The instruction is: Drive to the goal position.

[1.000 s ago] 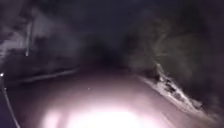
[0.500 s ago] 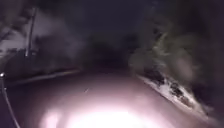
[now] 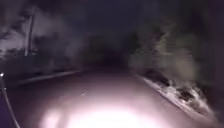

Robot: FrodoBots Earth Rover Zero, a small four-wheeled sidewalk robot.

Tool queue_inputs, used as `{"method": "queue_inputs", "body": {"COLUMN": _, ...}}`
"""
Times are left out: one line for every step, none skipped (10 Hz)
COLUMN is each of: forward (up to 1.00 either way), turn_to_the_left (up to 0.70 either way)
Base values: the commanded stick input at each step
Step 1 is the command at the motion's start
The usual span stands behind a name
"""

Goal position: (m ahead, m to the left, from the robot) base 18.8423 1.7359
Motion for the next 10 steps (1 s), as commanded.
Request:
{"method": "queue_inputs", "body": {"forward": 0.50, "turn_to_the_left": 0.43}}
{"method": "queue_inputs", "body": {"forward": 0.50, "turn_to_the_left": 0.14}}
{"method": "queue_inputs", "body": {"forward": 0.50, "turn_to_the_left": 0.00}}
{"method": "queue_inputs", "body": {"forward": 0.50, "turn_to_the_left": 0.00}}
{"method": "queue_inputs", "body": {"forward": 0.50, "turn_to_the_left": 0.00}}
{"method": "queue_inputs", "body": {"forward": 0.50, "turn_to_the_left": 0.00}}
{"method": "queue_inputs", "body": {"forward": 0.50, "turn_to_the_left": 0.00}}
{"method": "queue_inputs", "body": {"forward": 0.50, "turn_to_the_left": 0.00}}
{"method": "queue_inputs", "body": {"forward": 0.50, "turn_to_the_left": 0.00}}
{"method": "queue_inputs", "body": {"forward": 0.50, "turn_to_the_left": 0.00}}
